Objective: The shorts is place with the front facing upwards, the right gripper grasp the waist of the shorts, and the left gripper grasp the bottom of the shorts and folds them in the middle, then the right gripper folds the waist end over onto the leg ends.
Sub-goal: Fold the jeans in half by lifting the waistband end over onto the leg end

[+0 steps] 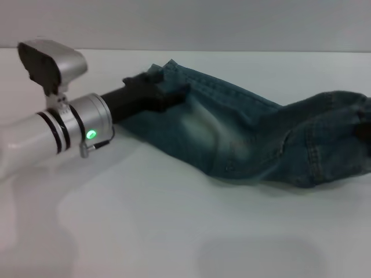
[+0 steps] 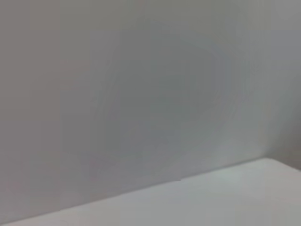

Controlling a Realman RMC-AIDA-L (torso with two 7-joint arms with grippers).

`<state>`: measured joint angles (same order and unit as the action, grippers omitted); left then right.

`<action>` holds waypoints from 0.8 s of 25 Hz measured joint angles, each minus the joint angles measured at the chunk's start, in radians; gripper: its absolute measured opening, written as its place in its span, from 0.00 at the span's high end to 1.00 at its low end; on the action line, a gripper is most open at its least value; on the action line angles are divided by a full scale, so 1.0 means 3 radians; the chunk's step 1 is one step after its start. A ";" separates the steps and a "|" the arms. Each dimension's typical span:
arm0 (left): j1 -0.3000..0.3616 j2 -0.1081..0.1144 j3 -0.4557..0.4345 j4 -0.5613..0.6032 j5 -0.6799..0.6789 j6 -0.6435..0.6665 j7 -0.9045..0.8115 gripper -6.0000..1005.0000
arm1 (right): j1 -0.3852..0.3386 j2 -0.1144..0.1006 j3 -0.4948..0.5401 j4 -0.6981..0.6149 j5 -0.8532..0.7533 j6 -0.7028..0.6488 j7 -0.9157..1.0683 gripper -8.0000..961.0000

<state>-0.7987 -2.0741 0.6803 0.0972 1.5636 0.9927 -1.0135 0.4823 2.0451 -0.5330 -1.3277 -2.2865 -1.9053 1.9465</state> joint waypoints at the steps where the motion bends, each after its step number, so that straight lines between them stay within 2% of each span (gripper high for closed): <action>1: -0.0024 -0.0005 0.0000 -0.0067 0.0007 -0.0009 0.0071 0.20 | 0.0033 0.0001 0.0006 0.0004 0.0018 0.0005 0.0003 0.92; 5: -0.0115 -0.0015 0.0004 -0.0310 0.0024 -0.0072 0.0327 0.20 | 0.0139 0.0001 0.0031 0.0033 0.0229 0.0018 0.0031 0.93; 9: -0.0179 -0.0015 0.0004 -0.0486 0.0051 -0.0201 0.0481 0.20 | 0.0246 -0.0042 0.0032 0.0126 0.0454 0.0049 0.0087 0.93; 20: -0.0238 -0.0015 -0.0070 -0.0858 0.0204 -0.0187 0.0632 0.20 | 0.0654 -0.0064 -0.0006 0.0561 0.0500 0.0273 0.0110 0.93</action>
<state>-0.8702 -2.0787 0.6594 -0.1601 1.6249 0.9367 -0.8239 0.6785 2.0258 -0.5348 -1.1594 -2.1364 -1.8236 1.9794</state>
